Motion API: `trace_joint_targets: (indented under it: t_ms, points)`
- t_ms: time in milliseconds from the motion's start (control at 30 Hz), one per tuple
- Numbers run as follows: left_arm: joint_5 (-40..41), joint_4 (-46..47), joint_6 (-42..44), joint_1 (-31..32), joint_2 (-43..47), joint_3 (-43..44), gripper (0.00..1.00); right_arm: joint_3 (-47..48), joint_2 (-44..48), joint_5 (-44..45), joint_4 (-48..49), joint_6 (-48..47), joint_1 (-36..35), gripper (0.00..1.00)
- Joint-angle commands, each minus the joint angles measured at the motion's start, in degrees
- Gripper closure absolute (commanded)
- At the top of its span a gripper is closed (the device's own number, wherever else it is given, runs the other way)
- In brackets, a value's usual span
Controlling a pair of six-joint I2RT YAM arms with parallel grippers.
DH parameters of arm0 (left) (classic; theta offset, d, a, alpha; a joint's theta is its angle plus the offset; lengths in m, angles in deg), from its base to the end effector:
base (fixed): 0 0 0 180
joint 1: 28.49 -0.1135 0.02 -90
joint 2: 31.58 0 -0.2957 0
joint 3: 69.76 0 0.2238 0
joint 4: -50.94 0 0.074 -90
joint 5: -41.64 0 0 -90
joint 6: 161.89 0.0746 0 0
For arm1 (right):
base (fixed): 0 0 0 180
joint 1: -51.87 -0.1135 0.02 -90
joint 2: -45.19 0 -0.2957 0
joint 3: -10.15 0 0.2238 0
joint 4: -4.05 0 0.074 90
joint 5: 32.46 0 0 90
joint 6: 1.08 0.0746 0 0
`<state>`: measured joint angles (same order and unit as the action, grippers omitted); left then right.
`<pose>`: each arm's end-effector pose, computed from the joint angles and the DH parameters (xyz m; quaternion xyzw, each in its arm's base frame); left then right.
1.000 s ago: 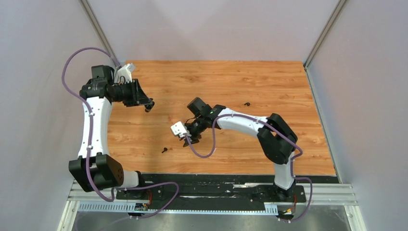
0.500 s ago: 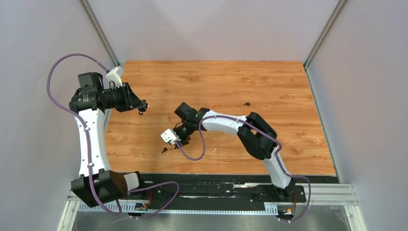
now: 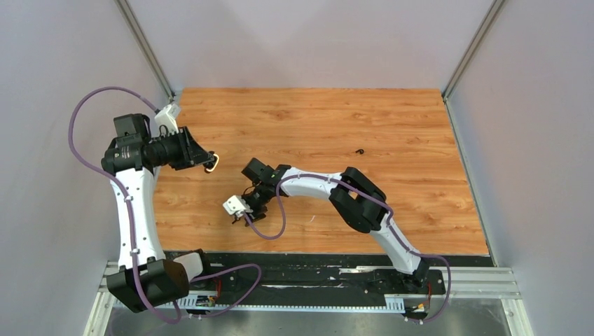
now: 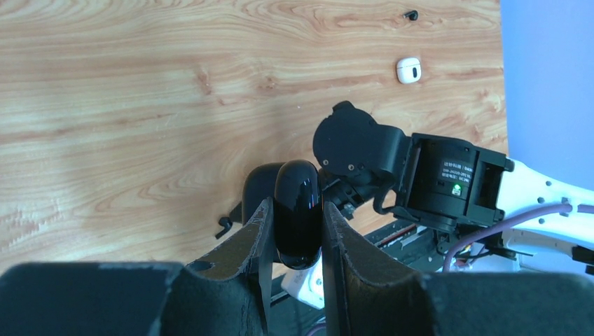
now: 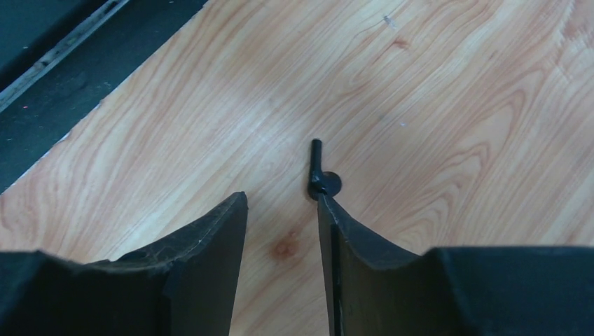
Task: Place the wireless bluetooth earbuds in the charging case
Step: Move the left earbud to the center of the board.
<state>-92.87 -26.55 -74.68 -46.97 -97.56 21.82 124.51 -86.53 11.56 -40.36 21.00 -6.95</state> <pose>0.1873 0.0074 0.3802 -0.0399 0.8826 -0.3134 0.3482 0.2077 0.4469 0.1566 -0.8408 0.3150 0.3598 0.2538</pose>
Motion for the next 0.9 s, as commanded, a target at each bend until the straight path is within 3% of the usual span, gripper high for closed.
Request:
trace_joint_targets:
  t_ms: [0, 467, 867]
  points:
    - [-1.6, 0.8, -0.8, -0.4, 3.0, -0.7, 1.00, 4.0, -3.0, 0.5, 0.4, 2.1, -0.2, 0.57]
    - [-1.7, 1.4, -1.0, -0.5, 3.7, -2.4, 1.00, 6.8, -5.6, -1.9, -0.2, 0.8, -1.6, 0.53]
    - [-2.1, 1.8, -1.5, -0.5, 3.2, -2.8, 1.00, 8.6, -7.8, 1.6, -2.7, 2.4, -2.3, 0.66]
